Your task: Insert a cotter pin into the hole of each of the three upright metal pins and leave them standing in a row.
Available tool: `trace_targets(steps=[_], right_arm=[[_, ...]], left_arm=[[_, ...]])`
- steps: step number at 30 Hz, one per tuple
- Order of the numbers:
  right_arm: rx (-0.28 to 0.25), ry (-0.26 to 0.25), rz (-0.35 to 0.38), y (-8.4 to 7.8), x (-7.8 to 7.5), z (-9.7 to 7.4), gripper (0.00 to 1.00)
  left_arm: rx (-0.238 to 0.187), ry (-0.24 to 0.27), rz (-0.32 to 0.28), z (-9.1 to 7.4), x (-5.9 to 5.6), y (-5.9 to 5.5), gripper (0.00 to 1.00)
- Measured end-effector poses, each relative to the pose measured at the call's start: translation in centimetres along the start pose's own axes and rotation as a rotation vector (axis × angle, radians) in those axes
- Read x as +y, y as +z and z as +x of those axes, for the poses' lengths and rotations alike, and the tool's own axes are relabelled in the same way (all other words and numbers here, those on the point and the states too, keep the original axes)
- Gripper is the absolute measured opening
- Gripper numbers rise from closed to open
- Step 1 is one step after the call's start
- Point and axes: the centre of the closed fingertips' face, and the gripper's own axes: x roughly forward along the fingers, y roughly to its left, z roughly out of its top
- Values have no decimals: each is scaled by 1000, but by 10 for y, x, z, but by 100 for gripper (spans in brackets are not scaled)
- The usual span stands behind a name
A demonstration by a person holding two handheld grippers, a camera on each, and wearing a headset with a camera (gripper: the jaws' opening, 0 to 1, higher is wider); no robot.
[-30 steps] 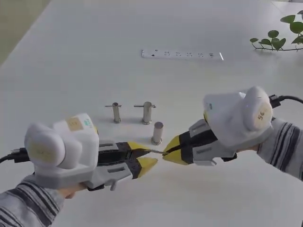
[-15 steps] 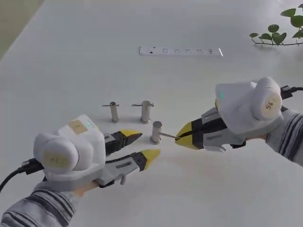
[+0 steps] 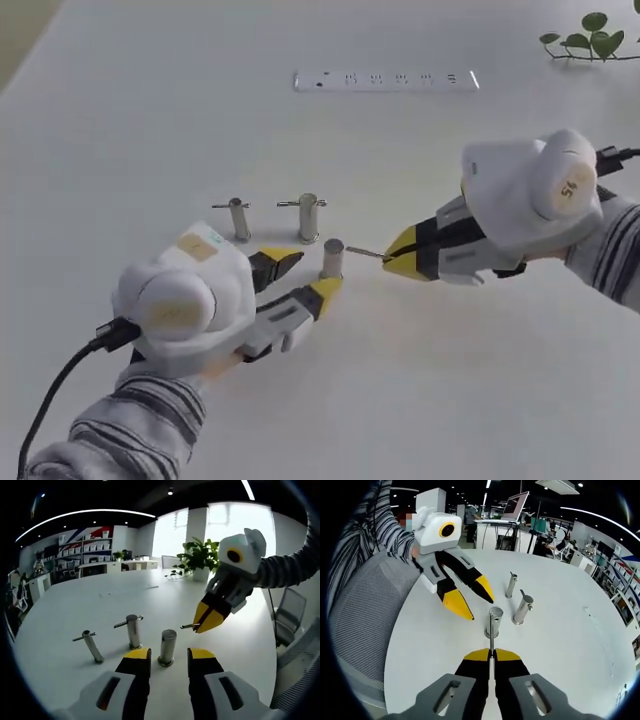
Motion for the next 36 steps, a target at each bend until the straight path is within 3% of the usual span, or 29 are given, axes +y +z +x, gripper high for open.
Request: trace_targets(steps=[5,16,18,36], right_arm=[[9,2,0,-6,-6,4,0],[-1,25,-9,-4,-3,7,0],[0,30,-11,-3,-2,7,0],[16,48,-57,3,-2,12,0]], left_arm=[[11,25,-6,9,4,-3,25],[38,42,-45,23,2,-13,21],[61,43,-47,25,1,-17,21],[62,68,-94,33,4,-17,12]])
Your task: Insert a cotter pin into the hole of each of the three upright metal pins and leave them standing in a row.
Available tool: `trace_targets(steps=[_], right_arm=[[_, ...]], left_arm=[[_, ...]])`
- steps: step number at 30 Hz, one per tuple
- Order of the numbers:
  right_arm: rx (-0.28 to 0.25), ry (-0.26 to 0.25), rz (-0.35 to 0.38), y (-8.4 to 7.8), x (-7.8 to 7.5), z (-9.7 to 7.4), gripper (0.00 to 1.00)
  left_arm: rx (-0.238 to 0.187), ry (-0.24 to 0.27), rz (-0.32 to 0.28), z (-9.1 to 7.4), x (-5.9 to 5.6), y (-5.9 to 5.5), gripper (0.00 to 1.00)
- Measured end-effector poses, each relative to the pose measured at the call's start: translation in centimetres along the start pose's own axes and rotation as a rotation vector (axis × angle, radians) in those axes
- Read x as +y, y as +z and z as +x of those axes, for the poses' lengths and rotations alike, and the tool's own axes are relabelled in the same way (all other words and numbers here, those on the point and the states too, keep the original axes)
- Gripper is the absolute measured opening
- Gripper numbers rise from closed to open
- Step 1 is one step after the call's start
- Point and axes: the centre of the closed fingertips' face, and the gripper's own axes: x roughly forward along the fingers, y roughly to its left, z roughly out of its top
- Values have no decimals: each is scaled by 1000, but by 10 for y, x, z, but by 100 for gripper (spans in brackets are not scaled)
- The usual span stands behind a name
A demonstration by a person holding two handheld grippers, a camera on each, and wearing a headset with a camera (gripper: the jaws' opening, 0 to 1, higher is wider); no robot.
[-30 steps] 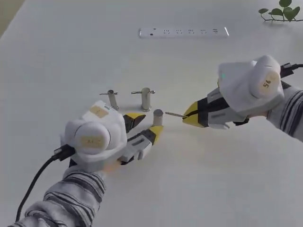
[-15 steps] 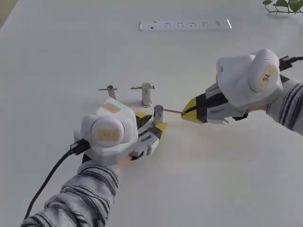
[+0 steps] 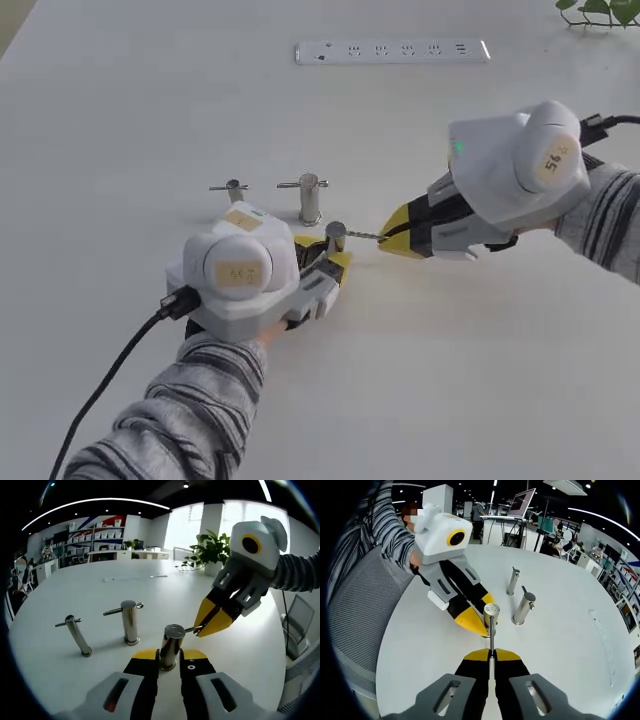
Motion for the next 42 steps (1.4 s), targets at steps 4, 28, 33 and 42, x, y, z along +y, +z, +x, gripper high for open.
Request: trace_targets(steps=[4,28,33,42], right_arm=[[23,-1,-30,-2,-3,-1,0],[31,19,-50,7,-4,-3,0],[24,20,-53,11,-4,-1,0],[25,20,-66,18,-1,6,0]], left_arm=[[-3,3,-15,1,0,0,11],[5,9,13,5,1,-5,10],[3,10,5,6,2,-6,11],[6,11,-1,7,1,-7,11]])
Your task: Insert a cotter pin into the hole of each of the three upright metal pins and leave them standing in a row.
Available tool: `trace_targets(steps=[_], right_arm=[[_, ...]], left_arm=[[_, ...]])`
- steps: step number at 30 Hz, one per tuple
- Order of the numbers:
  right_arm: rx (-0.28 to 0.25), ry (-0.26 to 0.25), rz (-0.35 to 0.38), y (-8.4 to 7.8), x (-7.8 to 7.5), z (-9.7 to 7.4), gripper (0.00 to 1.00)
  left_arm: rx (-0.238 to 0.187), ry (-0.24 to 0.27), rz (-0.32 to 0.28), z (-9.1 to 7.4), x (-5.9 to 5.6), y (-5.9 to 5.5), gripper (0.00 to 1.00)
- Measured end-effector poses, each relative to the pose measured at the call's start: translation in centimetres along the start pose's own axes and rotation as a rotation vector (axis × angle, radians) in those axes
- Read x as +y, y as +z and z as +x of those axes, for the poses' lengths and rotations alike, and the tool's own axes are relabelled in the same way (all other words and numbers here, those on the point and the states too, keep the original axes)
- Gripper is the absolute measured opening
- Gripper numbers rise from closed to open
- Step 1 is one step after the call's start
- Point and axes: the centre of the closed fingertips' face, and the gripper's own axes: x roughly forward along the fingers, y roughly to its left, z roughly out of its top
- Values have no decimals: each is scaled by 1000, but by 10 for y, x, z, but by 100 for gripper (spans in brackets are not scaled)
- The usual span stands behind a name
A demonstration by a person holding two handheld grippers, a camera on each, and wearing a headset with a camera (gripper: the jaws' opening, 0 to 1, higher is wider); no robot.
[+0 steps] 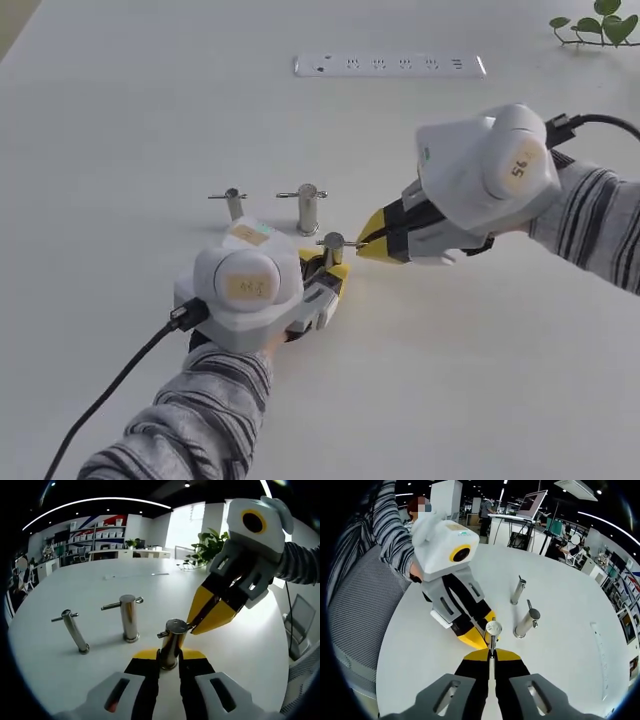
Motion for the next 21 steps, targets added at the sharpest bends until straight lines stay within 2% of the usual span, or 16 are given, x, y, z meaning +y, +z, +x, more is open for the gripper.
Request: trace_targets(steps=[8,13,18,21], right_arm=[[0,-7,-1,4,0,4,0],[0,-38,-14,6,-4,3,2],[-19,-42,22,9,-4,-5,3],[-35,-45,44,4,-5,-7,2]], left_arm=[[-2,3,-15,1,0,-1,11],[0,4,-17,1,0,-2,11],[0,7,-19,1,0,-2,11],[1,8,-23,1,0,-2,11]])
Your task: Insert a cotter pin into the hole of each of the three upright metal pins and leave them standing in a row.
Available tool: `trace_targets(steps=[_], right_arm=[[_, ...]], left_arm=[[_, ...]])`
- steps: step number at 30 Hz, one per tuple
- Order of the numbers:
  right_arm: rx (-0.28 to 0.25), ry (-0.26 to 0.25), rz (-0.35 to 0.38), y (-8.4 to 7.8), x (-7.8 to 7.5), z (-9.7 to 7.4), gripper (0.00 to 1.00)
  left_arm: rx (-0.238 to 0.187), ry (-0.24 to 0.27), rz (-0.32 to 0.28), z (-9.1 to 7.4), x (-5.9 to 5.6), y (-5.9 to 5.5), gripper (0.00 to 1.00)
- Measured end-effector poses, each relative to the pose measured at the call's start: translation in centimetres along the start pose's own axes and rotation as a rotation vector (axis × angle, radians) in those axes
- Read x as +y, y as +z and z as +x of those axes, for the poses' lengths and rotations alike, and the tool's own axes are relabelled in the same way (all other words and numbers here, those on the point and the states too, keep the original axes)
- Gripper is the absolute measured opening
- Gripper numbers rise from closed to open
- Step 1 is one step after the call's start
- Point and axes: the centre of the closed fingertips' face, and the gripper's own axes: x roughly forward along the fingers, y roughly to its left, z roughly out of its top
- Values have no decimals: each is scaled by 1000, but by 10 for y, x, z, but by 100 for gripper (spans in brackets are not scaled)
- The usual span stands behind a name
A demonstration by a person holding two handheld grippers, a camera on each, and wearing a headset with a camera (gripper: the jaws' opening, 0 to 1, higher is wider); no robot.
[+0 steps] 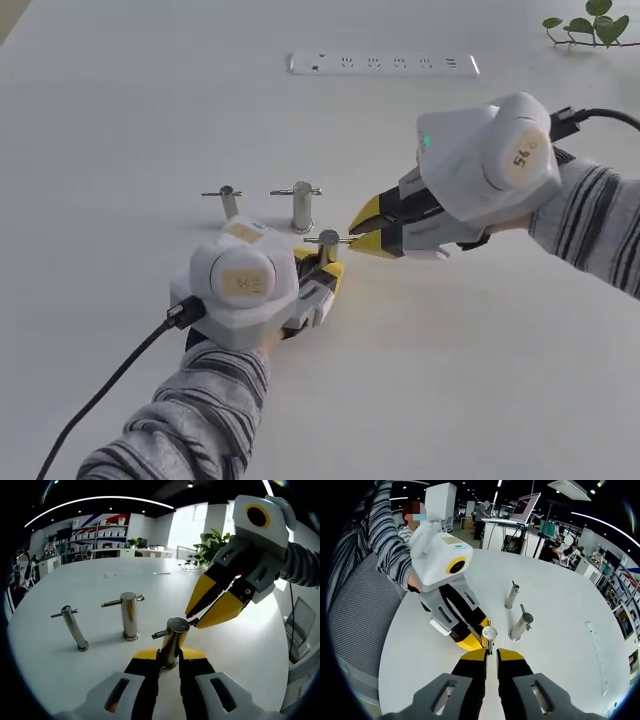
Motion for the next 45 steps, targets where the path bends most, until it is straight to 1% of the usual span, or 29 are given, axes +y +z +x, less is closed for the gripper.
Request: trace_targets(steps=[5,14,30,39,43,45], right_arm=[[-6,2,23,-1,1,-2,0],[-15,2,25,6,3,0,0],[-14,-3,20,7,-1,5,0],[-7,-3,28,8,3,9,0],[-10,-2,29,10,3,10,0],[-10,-2,32,10,4,9,0]], left_arm=[[1,3,-3,0,0,0,11],[2,4,-10,0,0,0,11],[0,7,-20,1,0,-1,11],[2,10,-13,1,0,-1,11],[6,18,-10,1,1,-2,13],[14,25,-12,0,3,-4,17]])
